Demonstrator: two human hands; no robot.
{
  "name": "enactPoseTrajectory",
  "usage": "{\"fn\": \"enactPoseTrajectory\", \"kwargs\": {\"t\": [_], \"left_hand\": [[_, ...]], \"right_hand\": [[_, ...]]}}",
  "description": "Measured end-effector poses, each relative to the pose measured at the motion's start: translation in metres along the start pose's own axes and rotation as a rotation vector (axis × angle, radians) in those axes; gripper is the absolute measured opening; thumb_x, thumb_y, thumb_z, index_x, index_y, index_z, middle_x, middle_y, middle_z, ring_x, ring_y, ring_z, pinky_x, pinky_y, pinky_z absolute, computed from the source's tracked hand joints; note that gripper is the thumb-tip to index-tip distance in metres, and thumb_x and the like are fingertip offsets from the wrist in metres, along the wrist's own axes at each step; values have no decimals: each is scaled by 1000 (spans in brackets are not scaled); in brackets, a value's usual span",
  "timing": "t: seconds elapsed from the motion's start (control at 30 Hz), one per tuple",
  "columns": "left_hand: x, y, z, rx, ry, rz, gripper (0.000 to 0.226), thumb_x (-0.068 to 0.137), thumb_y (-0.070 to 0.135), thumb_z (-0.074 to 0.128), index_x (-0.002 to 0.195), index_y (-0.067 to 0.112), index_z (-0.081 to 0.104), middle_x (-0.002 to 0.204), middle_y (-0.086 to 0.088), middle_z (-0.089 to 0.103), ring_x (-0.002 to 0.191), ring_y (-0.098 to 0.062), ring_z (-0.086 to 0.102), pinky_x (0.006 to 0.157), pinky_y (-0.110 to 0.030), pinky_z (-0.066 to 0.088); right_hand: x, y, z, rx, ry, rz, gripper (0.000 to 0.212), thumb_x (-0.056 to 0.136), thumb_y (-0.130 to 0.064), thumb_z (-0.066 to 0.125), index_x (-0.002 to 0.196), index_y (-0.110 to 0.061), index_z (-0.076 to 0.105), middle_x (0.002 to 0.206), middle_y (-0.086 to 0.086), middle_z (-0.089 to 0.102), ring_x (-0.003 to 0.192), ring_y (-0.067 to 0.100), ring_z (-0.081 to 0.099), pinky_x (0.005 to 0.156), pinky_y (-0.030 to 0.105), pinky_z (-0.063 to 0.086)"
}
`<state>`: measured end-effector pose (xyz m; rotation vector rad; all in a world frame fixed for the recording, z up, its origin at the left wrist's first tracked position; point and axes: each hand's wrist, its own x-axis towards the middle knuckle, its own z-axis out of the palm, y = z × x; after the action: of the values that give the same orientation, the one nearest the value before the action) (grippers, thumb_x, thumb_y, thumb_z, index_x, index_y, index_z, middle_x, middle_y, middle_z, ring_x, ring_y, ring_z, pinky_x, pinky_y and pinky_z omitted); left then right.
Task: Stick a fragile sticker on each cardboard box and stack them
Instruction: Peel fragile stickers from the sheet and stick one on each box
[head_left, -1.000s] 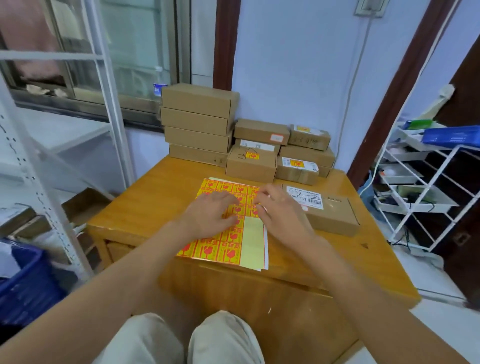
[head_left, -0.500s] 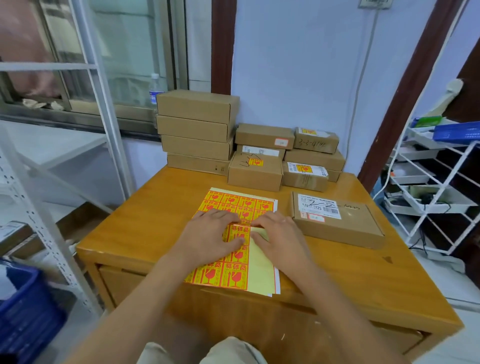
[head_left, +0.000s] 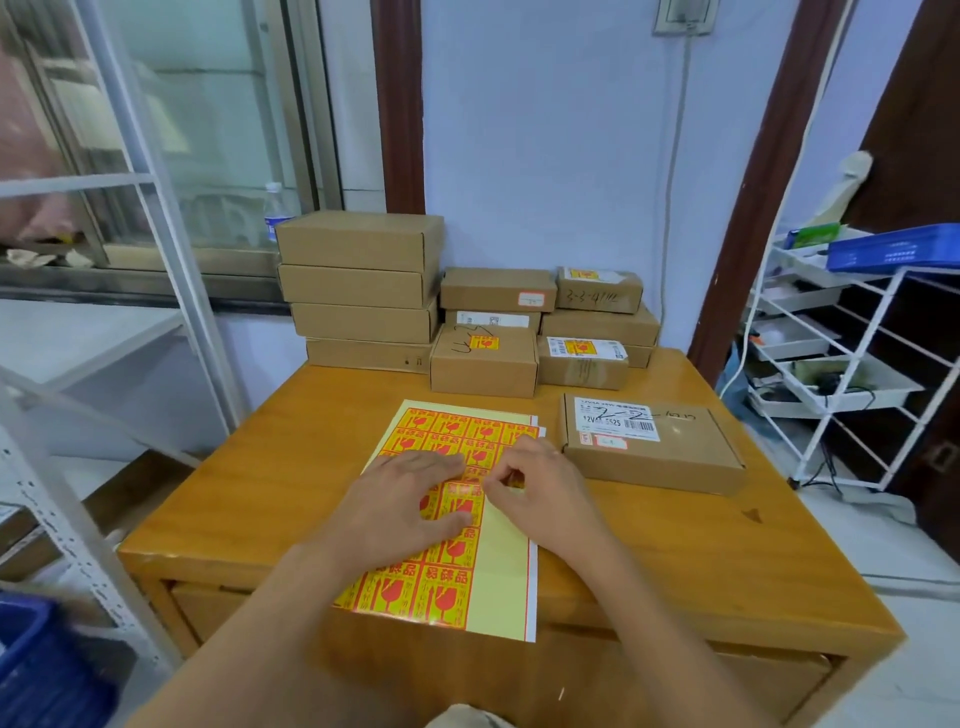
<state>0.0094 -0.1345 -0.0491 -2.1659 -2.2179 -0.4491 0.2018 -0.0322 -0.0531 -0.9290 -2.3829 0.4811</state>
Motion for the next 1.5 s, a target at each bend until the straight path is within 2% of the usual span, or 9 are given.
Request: {"fn": "enactPoseTrajectory", "kwargs": {"t": [0.2, 0.37, 0.5, 0.7, 0.9, 1.1, 1.2, 1.37, 1.5], "left_hand": [[-5, -2, 0, 23, -27, 44, 75, 90, 80, 40, 156, 45, 30, 158, 29, 28, 149, 2, 22, 115, -25, 10], [-5, -3, 0, 5, -33, 32, 76, 89, 80, 43, 156, 45, 30, 157, 31, 28, 148, 4, 21, 119, -29, 14], [-5, -2, -1, -6, -78, 37, 75, 91, 79, 41, 157, 47, 25, 157, 33, 24, 146, 7, 17, 120, -30, 14], [-7, -4, -3, -11, -120, 65, 72, 95, 75, 36, 159, 46, 18, 160, 33, 15, 148, 6, 9, 117, -25, 5], [-7, 0, -2, 38, -97, 52, 68, 99, 70, 31, 158, 41, 20, 164, 26, 17, 152, -1, 12, 122, -29, 10], [16, 5, -1, 121, -178, 10, 77, 94, 76, 15, 161, 36, 12, 168, 20, 10, 155, -7, 8, 124, -34, 10], [30, 7, -6, 173, -238, -24, 73, 99, 70, 27, 161, 33, 13, 167, 15, 16, 154, -12, 17, 123, -38, 18], [32, 20, 6, 139, -73, -92, 72, 85, 67, 19, 146, 33, 36, 145, 15, 43, 133, -13, 38, 112, -40, 30], [29, 24, 12, 44, 13, -54, 59, 96, 57, 22, 151, 36, 33, 157, 14, 37, 149, -13, 27, 123, -40, 19]], "right_hand": [[6, 2, 1, 134, -9, 80, 17, 86, -23, 71, 70, -26, 66, 79, -10, 61, 79, 9, 59, 71, 33, 53], [5, 4, -1, 203, 15, 108, 18, 90, -16, 70, 73, -21, 72, 79, -9, 66, 78, 9, 62, 70, 25, 51], [-2, 2, -14, 402, 302, 173, 18, 94, -13, 71, 79, -21, 73, 85, -7, 67, 80, 3, 60, 68, 13, 46], [-12, -2, -24, 464, 688, 182, 12, 101, -20, 65, 90, -21, 71, 86, -6, 64, 79, 10, 59, 67, 24, 48], [-16, -8, -21, 498, 569, 141, 13, 104, -32, 61, 97, -27, 71, 62, -3, 68, 58, 16, 67, 59, 46, 58], [-13, -2, -18, 450, 541, 90, 15, 101, -40, 64, 99, -30, 75, 80, -14, 73, 70, 11, 70, 63, 42, 60], [-8, 3, -11, 386, 534, 83, 17, 97, -46, 63, 97, -34, 75, 81, -13, 68, 73, 15, 66, 68, 45, 58], [-6, 11, -9, 441, 580, 148, 30, 94, -53, 57, 96, -33, 78, 83, -9, 69, 74, 17, 64, 69, 51, 54], [-6, 8, -10, 448, 507, 119, 21, 99, -35, 60, 108, -33, 78, 89, -10, 67, 72, 19, 63, 69, 50, 56]]}}
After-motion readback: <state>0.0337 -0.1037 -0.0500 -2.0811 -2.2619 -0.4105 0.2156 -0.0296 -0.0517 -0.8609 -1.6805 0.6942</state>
